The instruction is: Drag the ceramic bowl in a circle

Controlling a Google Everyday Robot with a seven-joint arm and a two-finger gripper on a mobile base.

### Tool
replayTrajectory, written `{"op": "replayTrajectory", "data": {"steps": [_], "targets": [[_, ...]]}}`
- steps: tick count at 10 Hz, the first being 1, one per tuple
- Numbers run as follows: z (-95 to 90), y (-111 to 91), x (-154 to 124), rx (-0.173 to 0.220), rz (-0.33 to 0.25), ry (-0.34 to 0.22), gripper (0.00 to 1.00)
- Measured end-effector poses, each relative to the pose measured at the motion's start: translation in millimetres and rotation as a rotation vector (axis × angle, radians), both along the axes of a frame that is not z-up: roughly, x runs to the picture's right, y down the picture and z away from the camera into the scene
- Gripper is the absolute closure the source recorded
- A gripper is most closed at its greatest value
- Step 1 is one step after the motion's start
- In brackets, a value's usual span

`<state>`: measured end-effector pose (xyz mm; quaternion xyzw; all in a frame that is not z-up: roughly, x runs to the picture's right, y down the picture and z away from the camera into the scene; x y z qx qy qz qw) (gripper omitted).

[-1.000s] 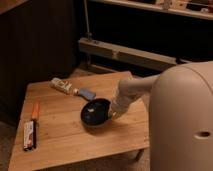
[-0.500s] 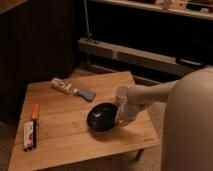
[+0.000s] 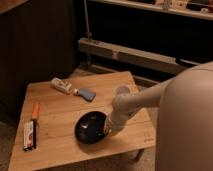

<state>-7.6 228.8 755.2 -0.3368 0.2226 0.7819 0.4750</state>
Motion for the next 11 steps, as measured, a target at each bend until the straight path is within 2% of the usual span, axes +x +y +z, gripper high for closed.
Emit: {"op": "replayTrajectory", "data": {"steps": [1,3,4,7,8,11], "targets": [[3.8,-4,-20,0.005,-0.029,-0.028,1.0],[11.4,-15,-40,0.015,-0.057,-0.061,1.0],[21.0,-29,-54,0.029,-0.072,-0.091,1.0],[53.9,-67,-60,0.044,-0.086,-0.123,1.0],[65.5,-80,-54,0.047,-0.081,-0.12,1.0],[84.0,-109,-30,0.067,-0.042,-0.085,1.0]]}}
